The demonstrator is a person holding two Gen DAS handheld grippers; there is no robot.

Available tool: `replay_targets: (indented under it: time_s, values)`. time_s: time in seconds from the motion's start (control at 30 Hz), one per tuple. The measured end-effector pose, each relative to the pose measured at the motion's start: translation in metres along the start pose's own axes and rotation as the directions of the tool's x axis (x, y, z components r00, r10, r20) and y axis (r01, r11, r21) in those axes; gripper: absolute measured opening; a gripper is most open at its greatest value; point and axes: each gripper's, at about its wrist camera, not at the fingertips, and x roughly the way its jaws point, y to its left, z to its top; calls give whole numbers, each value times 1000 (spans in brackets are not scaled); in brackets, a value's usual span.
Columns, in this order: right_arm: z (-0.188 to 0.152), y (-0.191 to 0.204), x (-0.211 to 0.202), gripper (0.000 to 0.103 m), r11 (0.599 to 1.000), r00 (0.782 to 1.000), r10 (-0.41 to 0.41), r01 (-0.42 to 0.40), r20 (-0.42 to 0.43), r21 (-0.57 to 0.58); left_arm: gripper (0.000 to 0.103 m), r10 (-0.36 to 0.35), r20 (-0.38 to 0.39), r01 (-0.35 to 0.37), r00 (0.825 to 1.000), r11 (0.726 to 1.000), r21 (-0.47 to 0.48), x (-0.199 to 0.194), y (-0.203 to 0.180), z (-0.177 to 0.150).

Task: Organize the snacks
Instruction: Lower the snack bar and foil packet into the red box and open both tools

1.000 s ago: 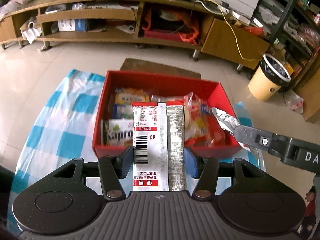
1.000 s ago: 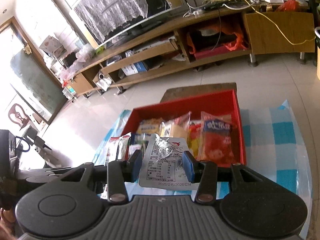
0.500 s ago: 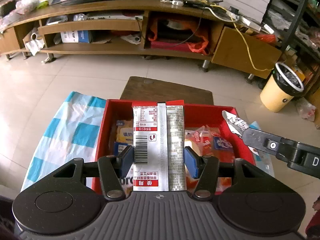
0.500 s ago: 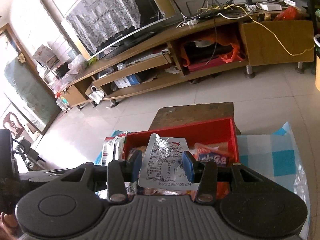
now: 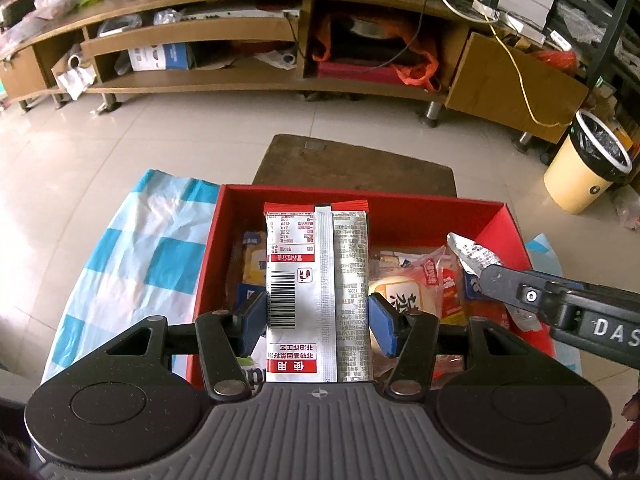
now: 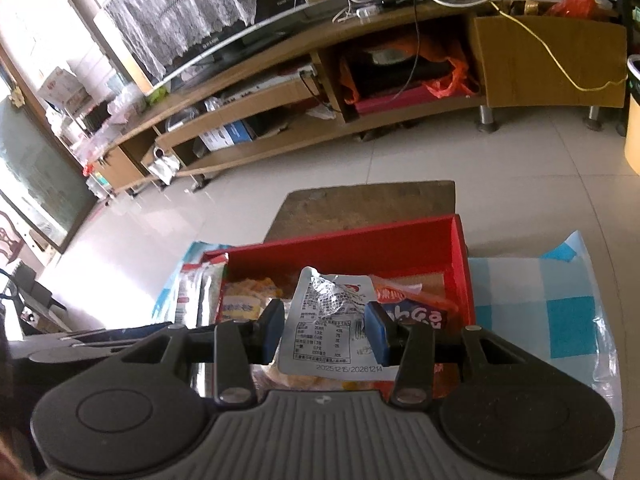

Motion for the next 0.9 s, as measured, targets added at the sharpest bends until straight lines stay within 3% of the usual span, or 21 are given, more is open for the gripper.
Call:
replay_targets:
  time_s: [0.5,0.9]
  values:
    - [-4,4,15,44,998,998,-56,54,-40,-42,63,16,1,-16,1000,1000,15,4,-3,-3]
    - [-8,8,5,46,994,996,-91,90,-15,-55,78,46,20,-46,999,999,22,-7,-4,-12]
